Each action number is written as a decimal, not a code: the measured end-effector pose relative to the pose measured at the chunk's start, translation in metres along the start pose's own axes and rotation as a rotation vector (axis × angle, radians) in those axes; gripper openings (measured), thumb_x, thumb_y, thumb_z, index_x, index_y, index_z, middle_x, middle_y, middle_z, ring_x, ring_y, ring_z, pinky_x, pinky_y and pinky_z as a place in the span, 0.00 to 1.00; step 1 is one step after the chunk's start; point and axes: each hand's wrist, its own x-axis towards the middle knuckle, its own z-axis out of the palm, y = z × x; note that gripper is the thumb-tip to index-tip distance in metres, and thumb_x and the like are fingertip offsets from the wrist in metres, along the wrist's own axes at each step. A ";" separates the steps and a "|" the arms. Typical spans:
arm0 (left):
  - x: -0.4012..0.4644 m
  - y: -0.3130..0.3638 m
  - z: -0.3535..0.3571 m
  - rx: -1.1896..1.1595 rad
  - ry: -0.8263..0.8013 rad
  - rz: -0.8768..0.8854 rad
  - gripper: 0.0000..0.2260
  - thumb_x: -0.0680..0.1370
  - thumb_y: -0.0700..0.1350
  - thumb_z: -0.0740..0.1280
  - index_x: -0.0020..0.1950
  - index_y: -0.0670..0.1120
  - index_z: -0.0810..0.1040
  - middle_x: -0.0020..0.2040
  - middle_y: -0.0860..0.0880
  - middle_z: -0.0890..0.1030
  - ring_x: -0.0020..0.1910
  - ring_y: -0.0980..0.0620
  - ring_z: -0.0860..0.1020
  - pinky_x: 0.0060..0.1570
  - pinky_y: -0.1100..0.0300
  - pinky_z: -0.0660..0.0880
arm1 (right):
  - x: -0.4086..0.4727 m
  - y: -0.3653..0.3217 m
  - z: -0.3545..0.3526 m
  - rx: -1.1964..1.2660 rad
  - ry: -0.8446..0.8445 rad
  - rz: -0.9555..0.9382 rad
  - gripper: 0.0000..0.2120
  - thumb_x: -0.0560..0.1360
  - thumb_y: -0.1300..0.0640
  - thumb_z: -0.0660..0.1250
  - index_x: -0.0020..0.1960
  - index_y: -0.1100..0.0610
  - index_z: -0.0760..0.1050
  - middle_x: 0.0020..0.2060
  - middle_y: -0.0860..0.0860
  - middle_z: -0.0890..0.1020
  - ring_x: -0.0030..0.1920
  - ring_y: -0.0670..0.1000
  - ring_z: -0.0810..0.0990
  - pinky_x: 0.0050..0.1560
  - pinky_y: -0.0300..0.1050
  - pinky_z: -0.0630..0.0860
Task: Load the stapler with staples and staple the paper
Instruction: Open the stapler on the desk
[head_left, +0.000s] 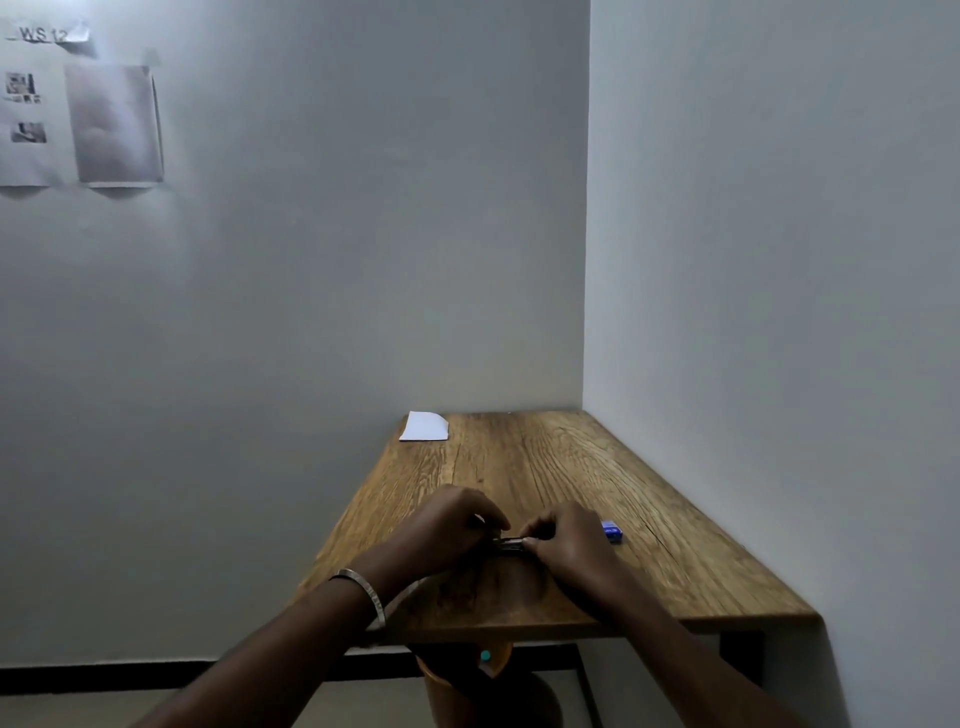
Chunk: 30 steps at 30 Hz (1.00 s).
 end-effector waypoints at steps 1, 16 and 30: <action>-0.001 -0.001 0.000 -0.027 0.022 -0.016 0.09 0.78 0.40 0.69 0.56 0.48 0.84 0.54 0.51 0.84 0.48 0.64 0.80 0.48 0.74 0.75 | 0.000 0.001 0.001 -0.006 0.004 0.004 0.05 0.75 0.59 0.72 0.49 0.53 0.86 0.46 0.46 0.86 0.47 0.41 0.82 0.47 0.34 0.77; -0.021 -0.012 0.006 -0.236 0.153 -0.136 0.08 0.78 0.37 0.68 0.52 0.48 0.83 0.51 0.53 0.80 0.47 0.62 0.82 0.49 0.63 0.81 | 0.004 0.003 0.005 -0.050 0.019 0.010 0.05 0.76 0.58 0.72 0.51 0.53 0.85 0.48 0.46 0.86 0.43 0.38 0.78 0.43 0.30 0.71; -0.038 -0.025 0.004 -0.192 0.038 -0.225 0.14 0.76 0.44 0.71 0.56 0.61 0.74 0.52 0.57 0.83 0.53 0.64 0.81 0.56 0.62 0.79 | -0.001 0.000 0.001 -0.041 0.027 -0.064 0.09 0.76 0.58 0.72 0.55 0.51 0.84 0.52 0.46 0.86 0.48 0.39 0.80 0.51 0.32 0.76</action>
